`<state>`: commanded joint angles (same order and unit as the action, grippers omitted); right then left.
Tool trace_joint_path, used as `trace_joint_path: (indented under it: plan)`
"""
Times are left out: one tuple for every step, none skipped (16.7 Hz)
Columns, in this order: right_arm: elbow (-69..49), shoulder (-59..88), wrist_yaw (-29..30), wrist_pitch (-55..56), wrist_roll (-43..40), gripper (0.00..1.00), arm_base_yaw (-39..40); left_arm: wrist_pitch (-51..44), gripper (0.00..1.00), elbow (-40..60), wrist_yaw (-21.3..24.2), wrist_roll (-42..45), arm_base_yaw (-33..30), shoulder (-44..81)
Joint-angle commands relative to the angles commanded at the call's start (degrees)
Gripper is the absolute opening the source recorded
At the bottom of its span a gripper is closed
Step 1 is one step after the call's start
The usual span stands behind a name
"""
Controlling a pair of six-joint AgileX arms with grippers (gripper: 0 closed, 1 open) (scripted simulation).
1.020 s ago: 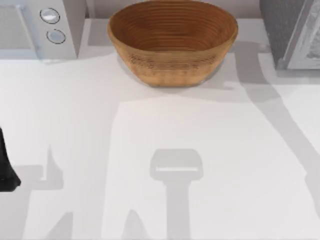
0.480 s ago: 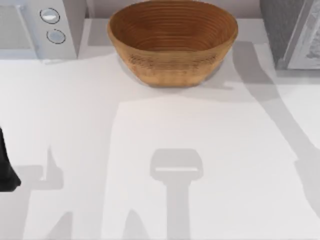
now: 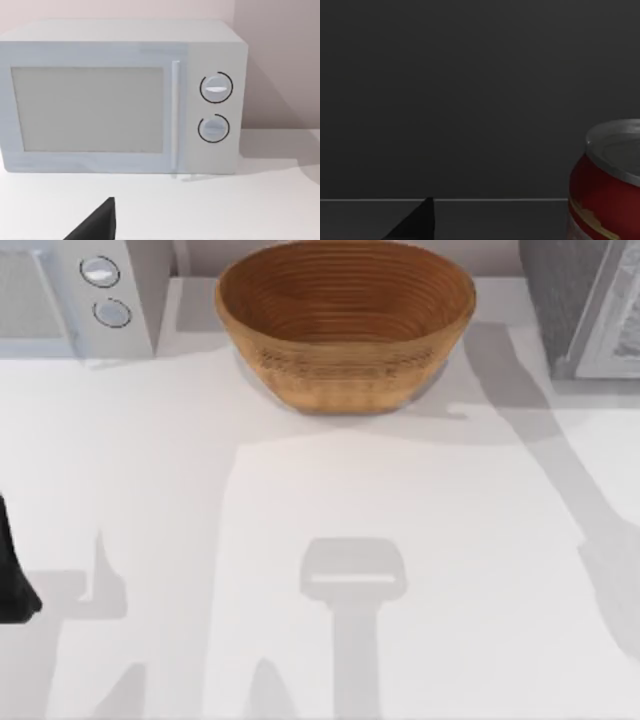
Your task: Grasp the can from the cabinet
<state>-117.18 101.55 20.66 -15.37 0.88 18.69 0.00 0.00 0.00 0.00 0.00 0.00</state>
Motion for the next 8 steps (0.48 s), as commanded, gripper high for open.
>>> trace_joint_path:
  plan:
    - [0.0,0.0,0.0,0.0,0.0,0.92,0.0,0.0,1.0,0.0,0.0,0.0,0.0,0.0]
    - [0.0,0.0,0.0,0.0,0.0,0.85,0.0,0.0,1.0,0.0,0.0,0.0,0.0,0.0]
    - [0.0,0.0,0.0,0.0,0.0,0.77,0.0,0.0,1.0,0.0,0.0,0.0,0.0,0.0]
    - [0.0,0.0,0.0,0.0,0.0,0.7,0.0,0.0,1.0,0.0,0.0,0.0,0.0,0.0]
    - [0.0,0.0,0.0,0.0,0.0,0.62,0.0,0.0,1.0,0.0,0.0,0.0,0.0,0.0]
    - [0.0,0.0,0.0,0.0,0.0,0.55,0.0,0.0,1.0,0.0,0.0,0.0,0.0,0.0]
    - [0.0,0.0,0.0,0.0,0.0,0.47,0.0,0.0,1.0,0.0,0.0,0.0,0.0,0.0]
    - [0.0,0.0,0.0,0.0,0.0,0.4,0.0,0.0,1.0,0.0,0.0,0.0,0.0,0.0]
